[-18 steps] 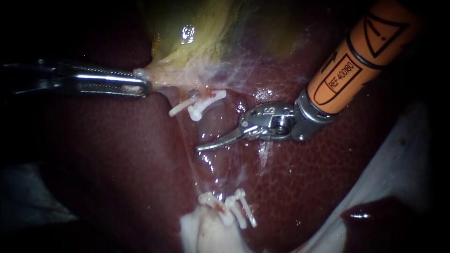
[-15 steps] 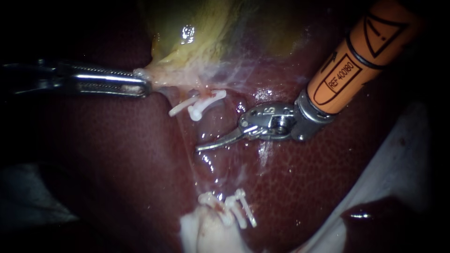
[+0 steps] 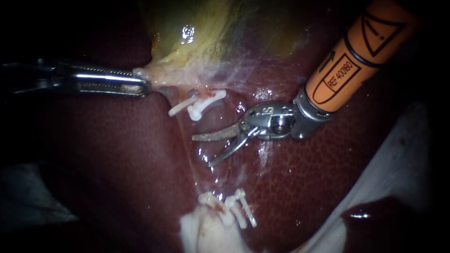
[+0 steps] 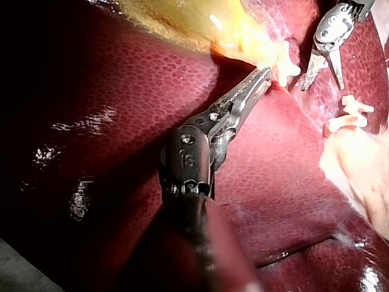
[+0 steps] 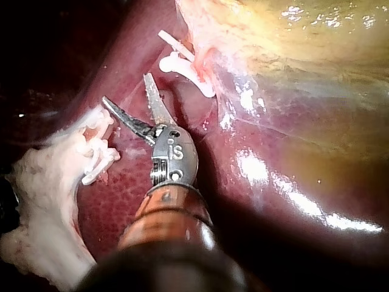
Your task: Go back from the cut right tube
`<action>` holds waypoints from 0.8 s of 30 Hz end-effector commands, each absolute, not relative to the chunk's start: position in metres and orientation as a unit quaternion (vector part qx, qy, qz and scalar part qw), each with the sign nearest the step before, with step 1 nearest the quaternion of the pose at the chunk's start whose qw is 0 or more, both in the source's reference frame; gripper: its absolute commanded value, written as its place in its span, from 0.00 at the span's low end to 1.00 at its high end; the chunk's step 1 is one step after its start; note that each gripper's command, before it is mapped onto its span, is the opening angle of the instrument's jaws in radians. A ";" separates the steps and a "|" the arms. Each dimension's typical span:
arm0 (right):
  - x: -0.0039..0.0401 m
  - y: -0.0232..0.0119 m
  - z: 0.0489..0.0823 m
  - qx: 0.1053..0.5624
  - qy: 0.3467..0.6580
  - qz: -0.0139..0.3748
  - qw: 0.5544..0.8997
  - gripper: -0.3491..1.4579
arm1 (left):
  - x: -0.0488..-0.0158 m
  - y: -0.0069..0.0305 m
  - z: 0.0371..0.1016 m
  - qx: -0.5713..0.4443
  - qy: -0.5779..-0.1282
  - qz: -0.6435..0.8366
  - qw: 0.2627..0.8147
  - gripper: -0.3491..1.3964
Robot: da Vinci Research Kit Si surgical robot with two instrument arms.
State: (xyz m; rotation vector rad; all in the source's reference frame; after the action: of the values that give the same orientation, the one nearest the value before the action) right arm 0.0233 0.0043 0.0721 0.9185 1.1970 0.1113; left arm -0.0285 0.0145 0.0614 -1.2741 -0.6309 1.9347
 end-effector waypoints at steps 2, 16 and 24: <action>0.0224 0.0042 0.0716 0.411 0.544 0.055 0.730 0.89 | -0.0284 0.0146 0.0614 -0.495 -0.245 0.751 0.362 0.00; 0.0141 0.0022 0.0652 0.200 0.534 0.196 0.798 0.98 | -0.0282 0.0148 0.0617 -0.495 -0.245 0.751 0.362 0.00; 0.0105 0.0037 0.0618 0.149 0.476 0.172 0.850 0.99 | -0.0281 0.0148 0.0618 -0.495 -0.245 0.751 0.362 0.00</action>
State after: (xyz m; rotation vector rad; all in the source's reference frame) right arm 0.0103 0.0039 0.0615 0.3092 0.9791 0.3547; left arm -0.0281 0.0148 0.0618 -1.2741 -0.6297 1.9354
